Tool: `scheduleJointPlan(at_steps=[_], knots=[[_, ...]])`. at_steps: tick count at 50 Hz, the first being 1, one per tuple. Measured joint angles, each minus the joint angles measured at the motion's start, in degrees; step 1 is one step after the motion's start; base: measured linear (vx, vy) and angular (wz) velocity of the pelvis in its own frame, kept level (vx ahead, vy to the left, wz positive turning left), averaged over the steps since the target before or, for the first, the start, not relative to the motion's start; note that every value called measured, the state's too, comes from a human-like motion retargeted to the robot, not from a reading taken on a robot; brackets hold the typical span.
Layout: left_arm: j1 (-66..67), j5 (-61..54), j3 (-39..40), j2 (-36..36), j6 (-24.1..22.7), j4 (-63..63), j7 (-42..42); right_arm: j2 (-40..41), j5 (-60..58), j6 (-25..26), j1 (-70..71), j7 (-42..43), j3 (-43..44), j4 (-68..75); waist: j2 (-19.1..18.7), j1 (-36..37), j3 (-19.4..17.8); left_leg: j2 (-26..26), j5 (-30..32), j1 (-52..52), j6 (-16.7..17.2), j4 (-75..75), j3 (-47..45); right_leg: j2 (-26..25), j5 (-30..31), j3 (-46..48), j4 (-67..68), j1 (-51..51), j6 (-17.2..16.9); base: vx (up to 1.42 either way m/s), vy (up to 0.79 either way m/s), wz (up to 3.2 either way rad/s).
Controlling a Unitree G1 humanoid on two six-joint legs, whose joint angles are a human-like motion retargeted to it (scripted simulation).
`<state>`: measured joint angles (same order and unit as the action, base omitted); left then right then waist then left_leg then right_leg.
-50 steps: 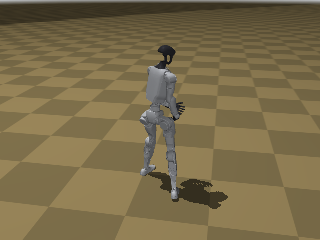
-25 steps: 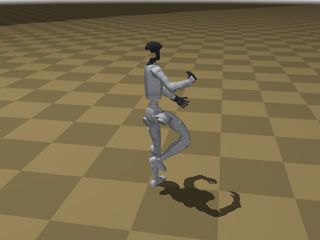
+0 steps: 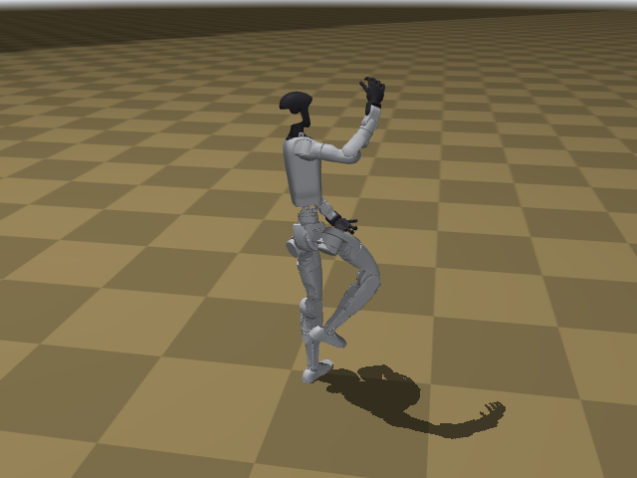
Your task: Kungfu
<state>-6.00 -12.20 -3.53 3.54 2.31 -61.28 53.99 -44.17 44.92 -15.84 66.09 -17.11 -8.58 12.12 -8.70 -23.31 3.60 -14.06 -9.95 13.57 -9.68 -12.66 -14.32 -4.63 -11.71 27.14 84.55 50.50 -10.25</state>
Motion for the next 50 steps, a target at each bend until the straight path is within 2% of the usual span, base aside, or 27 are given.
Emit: scheduleJointPlan(at_steps=[5, 9, 12, 16, 17, 18, 20, 21, 22, 23, 25, 28, 33, 38, 41, 45, 50], knots=[[-1.9, -6.5, 1.4, -1.3, -0.7, 1.5, -3.4, 8.2, 4.7, 4.0, -9.0, -3.5, -0.3, -3.2, 1.6, -0.2, -1.0, 2.2, 1.2, -1.2, 0.3, 2.4, -1.8, -2.2, 4.2, -4.8, -12.0, -6.9, -3.6, -0.09, -0.03, -0.08], [-4.4, -12.3, 2.5, -3.2, -2.4, 3.6, -5.8, 17.7, 5.8, 7.5, -17.4, -7.1, -2.9, -4.7, 4.0, 0.1, -2.8, 4.0, 0.8, 1.0, 1.5, -0.5, -2.9, -3.5, 7.1, -10.2, -27.0, -14.3, -4.7, -0.13, -0.04, -0.11], [-7.2, -14.9, 2.4, -4.8, -4.1, 6.1, -6.3, 25.6, 8.8, 11.7, -23.5, -11.1, -6.0, -4.3, 6.2, 0.9, -5.2, 5.4, -1.8, 6.7, 1.8, -8.5, -2.8, -1.6, 9.1, -14.2, -38.7, -19.6, -3.3, -0.20, -0.01, -0.04], [-11.1, -16.8, 1.2, -6.9, -6.4, 9.2, -4.6, 36.1, 17.7, 19.3, -30.6, -17.9, -8.1, -1.7, 7.0, 2.2, -9.0, 6.7, -7.3, 15.2, 1.2, -20.6, -3.1, 1.5, 13.0, -15.1, -49.6, -22.7, -0.3, -0.31, 0.01, 0.13], [-12.0, -17.6, 0.8, -7.5, -6.9, 9.9, -4.4, 38.7, 20.4, 20.9, -32.1, -18.5, -8.6, -0.9, 6.7, 2.6, -10.1, 6.7, -9.0, 17.6, 0.9, -24.1, -3.1, 2.0, 11.9, -14.6, -51.3, -23.0, 1.3, -0.36, -0.05, 0.01], [-12.9, -18.7, 0.5, -8.0, -7.4, 10.5, -4.1, 41.0, 23.5, 22.1, -33.4, -18.3, -8.9, -0.2, 6.0, 3.3, -11.4, 5.9, -10.8, 20.2, 0.6, -27.9, -2.9, 1.8, 5.6, -14.4, -51.7, -22.7, 4.1, -0.40, -0.02, -0.27], [-14.5, -21.1, -0.2, -9.2, -7.8, 11.6, -3.4, 45.0, 28.6, 22.4, -35.6, -16.9, -10.1, 1.1, 4.1, 5.9, -13.8, 3.2, -14.5, 25.3, 0.1, -35.7, -3.1, 0.0, -7.1, -15.0, -48.1, -20.6, 12.5, -0.40, -0.02, -0.81], [-15.1, -22.5, -0.2, -9.5, -7.5, 12.1, -2.8, 46.5, 29.6, 22.1, -36.6, -16.2, -10.9, 1.6, 3.8, 7.8, -14.6, 1.3, -16.4, 27.7, -0.2, -39.8, -4.2, -1.2, -9.0, -15.4, -45.1, -18.2, 14.6, -0.37, -0.08, -1.26], [-15.7, -23.8, -0.4, -9.8, -7.2, 12.5, -2.1, 48.0, 30.2, 21.9, -37.7, -15.8, -11.6, 2.1, 3.2, 9.4, -15.5, -0.5, -18.4, 30.2, -0.6, -43.7, -4.7, -2.2, -10.7, -15.3, -41.8, -15.5, 15.9, -0.36, -0.08, -1.23], [-16.0, -25.2, -0.5, -10.1, -6.7, 12.8, -1.2, 49.1, 30.0, 22.0, -38.6, -15.9, -12.1, 2.8, 2.1, 10.4, -16.5, -2.2, -20.1, 32.9, -1.2, -47.4, -4.4, -2.9, -11.9, -14.5, -37.7, -12.1, 15.9, -0.35, -0.02, -0.90], [-16.4, -27.1, -0.7, -11.0, -6.0, 12.8, 0.9, 49.5, 25.9, 25.7, -40.3, -16.3, -13.4, 4.1, 0.5, 11.7, -18.2, -4.5, -22.4, 37.1, -2.1, -52.7, -3.8, -4.0, -14.3, -13.5, -33.1, -8.1, 17.1, -0.31, 0.02, -0.59], [-16.4, -27.6, -1.2, -11.9, -4.6, 11.5, 2.5, 47.8, 18.3, 26.8, -41.7, -20.2, -14.6, 5.2, -0.7, 12.9, -19.5, -7.2, -24.8, 41.6, -2.4, -58.2, -3.8, -5.9, -16.1, -13.0, -29.4, -4.1, 18.8, -0.18, -0.02, -0.55], [-14.7, -26.4, -3.6, -13.2, -4.4, 9.0, 2.5, 45.0, 14.0, 22.9, -42.7, -18.9, -14.9, 7.1, -2.7, 13.7, -19.6, -8.7, -24.1, 44.0, -0.8, -59.2, -2.9, -7.1, -16.5, -12.1, -28.6, -2.3, 20.5, -0.05, 0.00, -0.12], [-13.5, -21.7, -4.3, -11.9, -6.1, 6.0, -1.0, 43.1, 16.2, 20.9, -40.6, -16.7, -12.7, 4.5, -3.5, 14.2, -18.1, -7.4, -19.3, 40.3, 2.2, -52.1, -2.7, -6.5, -14.0, -12.4, -35.0, -6.8, 21.7, 0.07, -0.03, 0.23], [-13.3, -18.9, -3.1, -10.5, -7.6, 3.5, -4.0, 41.2, 17.2, 19.0, -37.9, -14.9, -9.4, 0.2, -3.3, 13.9, -17.3, -4.8, -14.5, 35.8, 4.1, -44.7, -2.8, -5.4, -11.3, -12.9, -42.1, -12.1, 21.8, 0.10, -0.05, 0.64], [-13.1, -13.4, -0.5, -7.2, -9.7, -0.9, -7.0, 36.0, 18.9, 13.6, -33.1, -10.3, -3.4, -7.1, -2.2, 12.2, -16.5, 0.5, -6.9, 28.5, 5.9, -33.6, -2.4, -2.6, -7.2, -12.9, -52.6, -20.8, 20.8, 0.13, -0.08, 1.06], [-11.1, -3.6, 3.4, -1.3, -13.8, -6.7, -12.1, 24.2, 16.8, 3.5, -27.0, -2.5, 7.3, -17.4, 0.6, 7.5, -14.7, 8.2, 2.8, 17.7, 7.6, -19.6, -1.2, -1.2, -5.4, -18.6, -63.2, -31.6, 16.5, 0.21, -0.13, 1.55]])
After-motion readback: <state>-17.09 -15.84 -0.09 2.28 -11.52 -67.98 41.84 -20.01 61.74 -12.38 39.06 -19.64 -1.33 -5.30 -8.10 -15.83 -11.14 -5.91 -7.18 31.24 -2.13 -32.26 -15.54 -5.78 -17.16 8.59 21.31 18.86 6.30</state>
